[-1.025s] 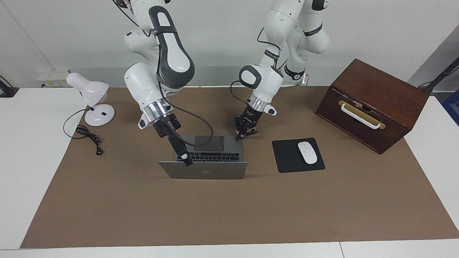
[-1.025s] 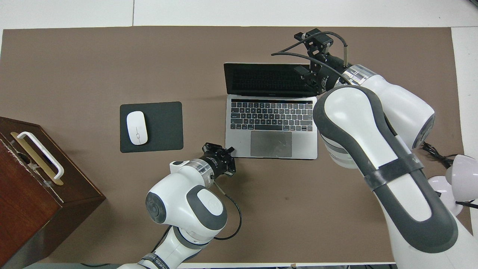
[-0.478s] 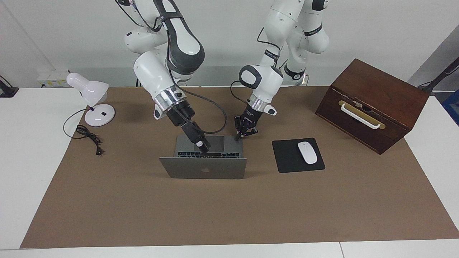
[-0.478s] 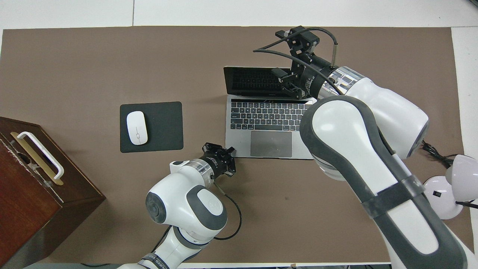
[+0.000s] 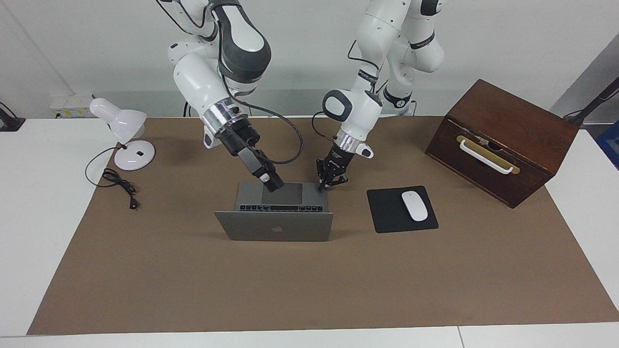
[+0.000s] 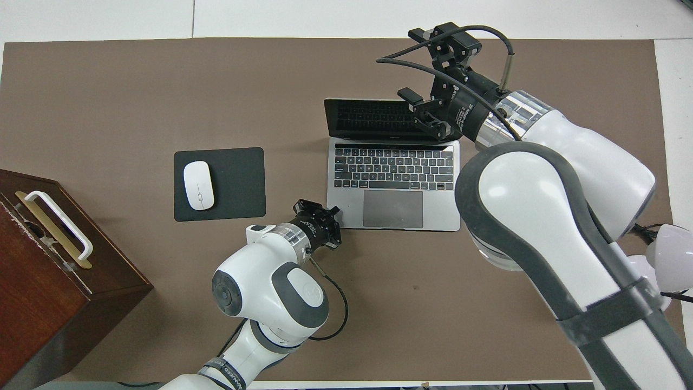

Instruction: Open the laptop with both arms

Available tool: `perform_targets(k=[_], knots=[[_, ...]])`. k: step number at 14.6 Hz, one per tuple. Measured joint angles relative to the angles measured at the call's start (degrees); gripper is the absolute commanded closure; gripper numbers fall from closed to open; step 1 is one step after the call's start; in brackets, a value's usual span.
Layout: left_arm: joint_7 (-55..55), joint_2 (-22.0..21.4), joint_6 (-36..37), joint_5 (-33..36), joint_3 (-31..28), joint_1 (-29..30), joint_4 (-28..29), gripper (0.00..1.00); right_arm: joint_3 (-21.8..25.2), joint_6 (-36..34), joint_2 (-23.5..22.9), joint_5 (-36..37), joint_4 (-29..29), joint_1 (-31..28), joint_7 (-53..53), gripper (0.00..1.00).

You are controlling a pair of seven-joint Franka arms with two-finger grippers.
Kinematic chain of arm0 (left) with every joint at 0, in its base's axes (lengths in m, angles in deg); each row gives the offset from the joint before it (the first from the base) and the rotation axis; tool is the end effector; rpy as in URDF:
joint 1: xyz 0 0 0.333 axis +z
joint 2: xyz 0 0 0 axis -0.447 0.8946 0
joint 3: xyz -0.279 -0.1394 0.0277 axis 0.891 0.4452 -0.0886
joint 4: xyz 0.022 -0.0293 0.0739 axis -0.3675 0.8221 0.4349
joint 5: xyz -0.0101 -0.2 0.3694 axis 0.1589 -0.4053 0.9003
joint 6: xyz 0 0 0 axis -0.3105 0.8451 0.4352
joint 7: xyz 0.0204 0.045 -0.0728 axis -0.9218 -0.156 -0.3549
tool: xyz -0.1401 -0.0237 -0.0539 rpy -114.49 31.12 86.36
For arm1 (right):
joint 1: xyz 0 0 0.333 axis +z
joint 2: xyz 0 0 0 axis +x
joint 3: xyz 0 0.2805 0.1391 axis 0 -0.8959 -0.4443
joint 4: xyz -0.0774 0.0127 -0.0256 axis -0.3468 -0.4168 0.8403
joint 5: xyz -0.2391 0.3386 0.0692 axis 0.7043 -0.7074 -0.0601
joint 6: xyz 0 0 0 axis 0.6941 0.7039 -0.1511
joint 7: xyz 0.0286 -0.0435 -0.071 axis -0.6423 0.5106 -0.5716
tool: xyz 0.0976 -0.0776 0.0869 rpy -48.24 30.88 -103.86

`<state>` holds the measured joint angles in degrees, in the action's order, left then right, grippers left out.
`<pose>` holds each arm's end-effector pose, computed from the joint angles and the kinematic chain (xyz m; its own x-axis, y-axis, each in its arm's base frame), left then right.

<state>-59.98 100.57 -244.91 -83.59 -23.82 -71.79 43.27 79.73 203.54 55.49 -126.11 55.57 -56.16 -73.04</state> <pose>0.4548 -0.3693 0.2181 -0.4847 0.6232 -0.6138 0.7812 0.6241 0.0168 0.6550 0.2469 0.4977 0.4418 -0.8117 -0.3820 -0.5655 0.0786 -0.8210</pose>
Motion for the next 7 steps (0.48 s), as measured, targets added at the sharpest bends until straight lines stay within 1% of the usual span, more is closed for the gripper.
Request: perform_targets(k=[4,7], knots=[[0.01,0.07,-0.04,3.07,-0.19,1.87,-1.71,1.00,1.45,-0.11,0.29,0.75,-3.88,-0.19,2.12,0.00],[0.01,0.08,-0.04,5.08,-0.24,3.41,-2.60,1.00,4.14,-3.38,0.27,5.04,-7.14,-0.31,3.23,0.00]])
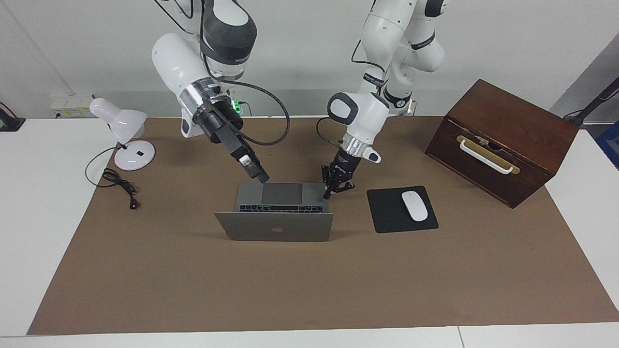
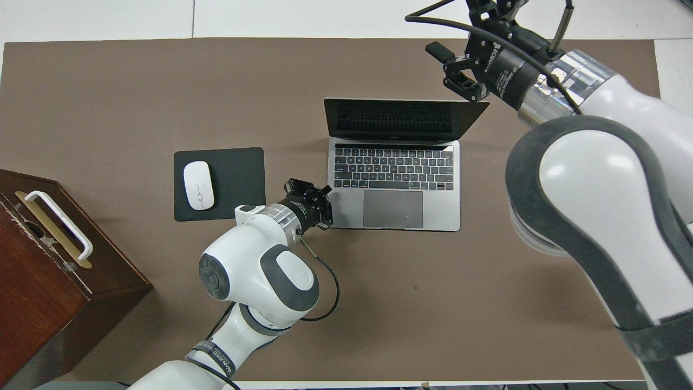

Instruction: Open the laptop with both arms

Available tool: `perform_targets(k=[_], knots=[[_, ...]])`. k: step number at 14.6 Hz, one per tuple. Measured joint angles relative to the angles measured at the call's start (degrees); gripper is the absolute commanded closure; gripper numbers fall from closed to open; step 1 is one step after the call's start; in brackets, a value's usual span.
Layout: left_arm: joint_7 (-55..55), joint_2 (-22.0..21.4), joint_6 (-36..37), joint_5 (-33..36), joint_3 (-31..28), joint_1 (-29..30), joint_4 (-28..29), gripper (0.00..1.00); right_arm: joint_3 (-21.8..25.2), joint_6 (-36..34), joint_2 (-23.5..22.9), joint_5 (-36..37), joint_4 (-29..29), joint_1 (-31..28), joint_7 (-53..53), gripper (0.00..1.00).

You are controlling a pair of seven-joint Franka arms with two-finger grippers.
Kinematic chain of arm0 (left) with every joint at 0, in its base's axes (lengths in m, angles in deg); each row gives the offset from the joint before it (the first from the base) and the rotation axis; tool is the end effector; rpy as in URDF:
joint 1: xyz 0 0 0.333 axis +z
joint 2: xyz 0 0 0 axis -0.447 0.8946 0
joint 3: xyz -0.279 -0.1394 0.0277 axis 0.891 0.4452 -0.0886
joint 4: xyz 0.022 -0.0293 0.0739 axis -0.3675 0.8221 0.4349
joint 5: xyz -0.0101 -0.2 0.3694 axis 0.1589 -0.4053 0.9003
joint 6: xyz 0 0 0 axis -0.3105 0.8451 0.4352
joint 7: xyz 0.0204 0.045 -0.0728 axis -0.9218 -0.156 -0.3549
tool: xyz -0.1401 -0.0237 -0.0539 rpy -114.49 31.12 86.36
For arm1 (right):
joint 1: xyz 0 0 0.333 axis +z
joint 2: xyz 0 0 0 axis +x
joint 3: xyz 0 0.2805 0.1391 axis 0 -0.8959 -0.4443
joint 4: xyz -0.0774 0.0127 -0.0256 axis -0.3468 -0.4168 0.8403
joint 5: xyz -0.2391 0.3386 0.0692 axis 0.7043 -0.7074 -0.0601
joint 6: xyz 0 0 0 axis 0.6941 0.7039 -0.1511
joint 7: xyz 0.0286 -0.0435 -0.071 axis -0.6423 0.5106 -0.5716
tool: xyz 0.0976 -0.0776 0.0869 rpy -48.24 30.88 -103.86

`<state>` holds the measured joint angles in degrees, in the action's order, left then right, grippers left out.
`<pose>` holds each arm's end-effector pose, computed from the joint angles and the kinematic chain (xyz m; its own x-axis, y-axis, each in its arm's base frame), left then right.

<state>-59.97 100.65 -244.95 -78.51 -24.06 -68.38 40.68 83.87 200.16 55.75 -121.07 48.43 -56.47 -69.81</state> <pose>0.4937 -0.3557 0.2414 -0.4364 0.6308 -0.6415 0.7805 0.6202 0.0788 0.6796 0.2140 0.5748 0.5184 -0.8186 -0.2471 -0.4238 0.0050 -0.9057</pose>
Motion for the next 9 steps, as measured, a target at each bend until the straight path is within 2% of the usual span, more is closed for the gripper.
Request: perform_targets(k=[5,9], knots=[[0.00,-0.02,-0.35,2.37,-0.46,2.24,-0.78,1.00,1.42,-2.96,-0.81,8.75,-3.78,-1.02,5.36,0.00],[3.85,-0.22,-0.35,4.53,-0.57,5.68,-1.45,1.00,2.84,-5.92,-2.06,11.00,-7.02,-2.82,19.65,0.00]])
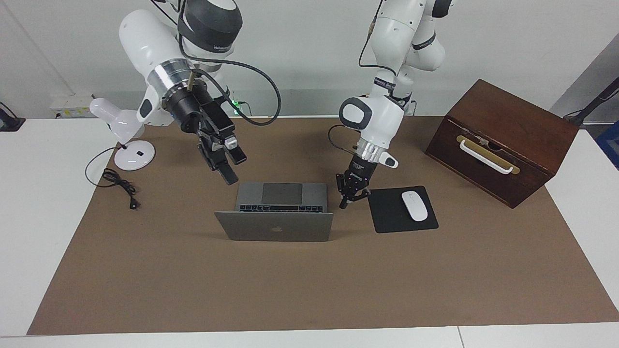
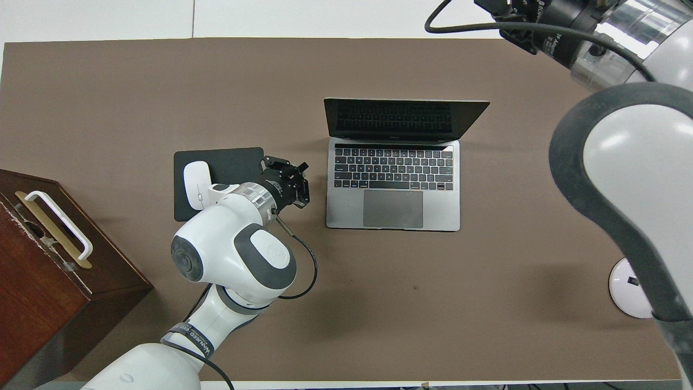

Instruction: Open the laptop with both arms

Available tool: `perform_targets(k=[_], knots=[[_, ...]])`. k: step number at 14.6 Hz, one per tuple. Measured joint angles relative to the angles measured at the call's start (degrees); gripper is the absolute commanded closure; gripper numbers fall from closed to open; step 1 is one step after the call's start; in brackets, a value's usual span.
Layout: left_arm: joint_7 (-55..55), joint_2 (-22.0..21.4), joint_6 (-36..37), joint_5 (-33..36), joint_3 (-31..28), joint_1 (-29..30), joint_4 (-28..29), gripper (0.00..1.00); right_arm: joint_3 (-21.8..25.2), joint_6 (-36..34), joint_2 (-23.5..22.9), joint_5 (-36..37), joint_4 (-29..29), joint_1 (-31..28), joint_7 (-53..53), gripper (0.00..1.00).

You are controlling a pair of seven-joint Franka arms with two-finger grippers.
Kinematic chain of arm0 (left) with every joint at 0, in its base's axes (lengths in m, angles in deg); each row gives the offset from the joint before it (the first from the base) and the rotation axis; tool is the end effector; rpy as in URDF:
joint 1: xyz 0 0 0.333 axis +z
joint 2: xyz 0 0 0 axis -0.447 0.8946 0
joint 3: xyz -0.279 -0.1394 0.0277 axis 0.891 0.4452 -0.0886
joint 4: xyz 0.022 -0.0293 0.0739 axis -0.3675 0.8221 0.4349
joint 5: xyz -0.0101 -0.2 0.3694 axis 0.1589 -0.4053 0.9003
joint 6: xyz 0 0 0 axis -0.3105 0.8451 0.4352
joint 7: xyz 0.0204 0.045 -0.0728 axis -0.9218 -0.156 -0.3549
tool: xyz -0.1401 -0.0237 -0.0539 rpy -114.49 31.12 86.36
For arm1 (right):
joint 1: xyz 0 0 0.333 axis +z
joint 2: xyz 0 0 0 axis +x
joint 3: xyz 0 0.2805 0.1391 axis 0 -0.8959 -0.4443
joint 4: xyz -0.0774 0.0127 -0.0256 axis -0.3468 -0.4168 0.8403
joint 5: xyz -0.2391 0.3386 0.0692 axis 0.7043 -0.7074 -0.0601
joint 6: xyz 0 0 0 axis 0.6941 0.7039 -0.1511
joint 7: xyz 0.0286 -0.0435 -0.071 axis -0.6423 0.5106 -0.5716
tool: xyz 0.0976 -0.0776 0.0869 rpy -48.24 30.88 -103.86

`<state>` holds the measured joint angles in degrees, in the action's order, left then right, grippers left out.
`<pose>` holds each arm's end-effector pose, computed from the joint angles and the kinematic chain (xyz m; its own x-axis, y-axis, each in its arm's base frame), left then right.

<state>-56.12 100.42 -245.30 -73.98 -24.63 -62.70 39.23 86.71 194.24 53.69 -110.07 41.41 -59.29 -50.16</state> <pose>0.5407 -0.3086 0.2602 -0.3792 0.6668 -0.6415 0.7667 0.6146 0.1856 0.7055 0.1749 0.6202 0.6444 -0.7209 0.2551 -0.1244 -0.4280 -0.8952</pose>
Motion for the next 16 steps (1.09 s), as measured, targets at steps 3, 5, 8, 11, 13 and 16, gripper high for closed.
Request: perform_targets(k=[3,5,8,11,13,16], knots=[[3.49,-0.17,0.00,0.70,-0.03,2.59,-0.42,1.00,1.54,-4.45,-0.57,6.80,-1.46,-2.52,8.99,0.00],[3.76,-0.19,0.32,3.71,-0.02,5.26,-1.00,1.00,1.71,-5.86,-0.66,14.07,-2.28,-4.03,10.72,0.00],[4.15,-0.19,4.89,11.18,-0.04,9.90,-2.77,1.00,1.75,-6.26,-0.71,23.47,-2.90,-4.92,12.29,0.00],[5.63,-0.18,9.37,19.19,-0.05,13.72,-4.67,1.00,1.77,-6.81,-0.73,32.30,-3.15,-5.74,12.78,0.00],[8.65,-0.17,12.76,23.77,0.01,16.07,-5.76,1.00,1.78,-8.36,-0.75,36.49,-3.21,-6.31,13.49,0.00],[15.76,-0.17,20.13,28.45,0.02,19.46,-8.22,1.00,1.91,-13.73,-0.75,41.15,-4.29,-6.94,14.45,0.00]])
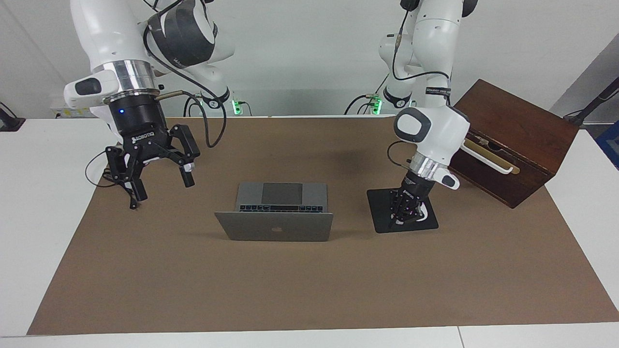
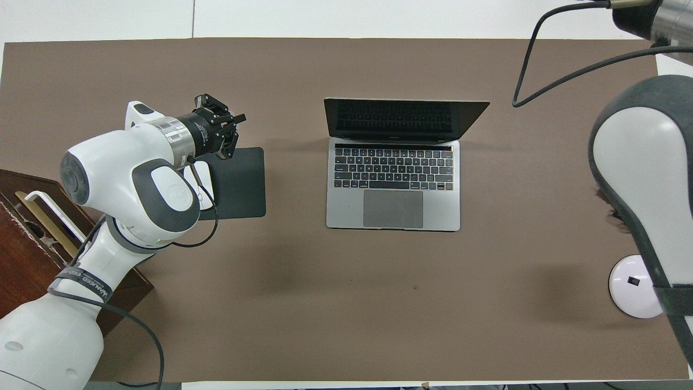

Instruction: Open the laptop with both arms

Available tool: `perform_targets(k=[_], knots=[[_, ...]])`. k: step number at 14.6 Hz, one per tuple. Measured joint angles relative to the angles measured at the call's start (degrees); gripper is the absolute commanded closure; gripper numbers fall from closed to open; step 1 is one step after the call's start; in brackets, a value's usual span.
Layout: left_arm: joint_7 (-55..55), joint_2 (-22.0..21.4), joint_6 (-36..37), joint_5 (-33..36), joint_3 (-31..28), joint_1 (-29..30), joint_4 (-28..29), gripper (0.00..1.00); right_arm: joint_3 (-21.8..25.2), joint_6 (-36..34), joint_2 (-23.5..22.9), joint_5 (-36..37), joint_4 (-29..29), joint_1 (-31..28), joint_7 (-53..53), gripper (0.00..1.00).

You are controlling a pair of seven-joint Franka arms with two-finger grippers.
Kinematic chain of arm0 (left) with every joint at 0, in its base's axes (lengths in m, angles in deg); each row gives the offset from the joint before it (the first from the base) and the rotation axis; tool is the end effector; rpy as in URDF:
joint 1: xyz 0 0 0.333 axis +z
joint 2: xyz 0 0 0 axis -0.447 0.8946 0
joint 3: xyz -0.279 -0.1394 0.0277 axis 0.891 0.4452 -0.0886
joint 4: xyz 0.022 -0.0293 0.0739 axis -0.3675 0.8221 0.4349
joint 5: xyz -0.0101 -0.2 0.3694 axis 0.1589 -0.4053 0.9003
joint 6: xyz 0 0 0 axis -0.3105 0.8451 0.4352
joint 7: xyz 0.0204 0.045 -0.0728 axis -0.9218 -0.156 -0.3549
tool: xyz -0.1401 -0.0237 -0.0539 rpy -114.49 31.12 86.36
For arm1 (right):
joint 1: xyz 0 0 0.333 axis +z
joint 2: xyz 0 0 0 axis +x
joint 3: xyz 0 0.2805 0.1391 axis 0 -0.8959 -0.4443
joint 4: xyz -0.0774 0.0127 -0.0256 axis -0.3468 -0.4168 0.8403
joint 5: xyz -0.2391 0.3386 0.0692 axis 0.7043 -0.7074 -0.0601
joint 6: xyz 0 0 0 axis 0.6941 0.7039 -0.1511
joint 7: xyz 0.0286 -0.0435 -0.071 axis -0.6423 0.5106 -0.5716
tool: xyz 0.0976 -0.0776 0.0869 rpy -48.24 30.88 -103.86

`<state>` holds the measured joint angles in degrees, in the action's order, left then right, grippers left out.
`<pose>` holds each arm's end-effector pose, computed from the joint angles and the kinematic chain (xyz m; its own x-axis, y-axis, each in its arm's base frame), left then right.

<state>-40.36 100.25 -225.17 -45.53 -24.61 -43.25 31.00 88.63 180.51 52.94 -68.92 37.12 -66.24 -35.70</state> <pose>0.6512 -0.1892 0.3180 0.0648 0.8842 -0.4626 0.8871 0.1613 0.4326 0.7198 0.0912 0.6241 0.7032 -0.0851 0.7059 0.1114 -0.9673 -0.2277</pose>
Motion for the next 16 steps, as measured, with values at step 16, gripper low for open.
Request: perform_targets(k=[16], knots=[[8.44,-4.89,51.71,35.01,0.17,7.25,-9.63,1.00,5.99,-53.10,3.51,11.64,-8.83,-4.66,0.10,0.00]])
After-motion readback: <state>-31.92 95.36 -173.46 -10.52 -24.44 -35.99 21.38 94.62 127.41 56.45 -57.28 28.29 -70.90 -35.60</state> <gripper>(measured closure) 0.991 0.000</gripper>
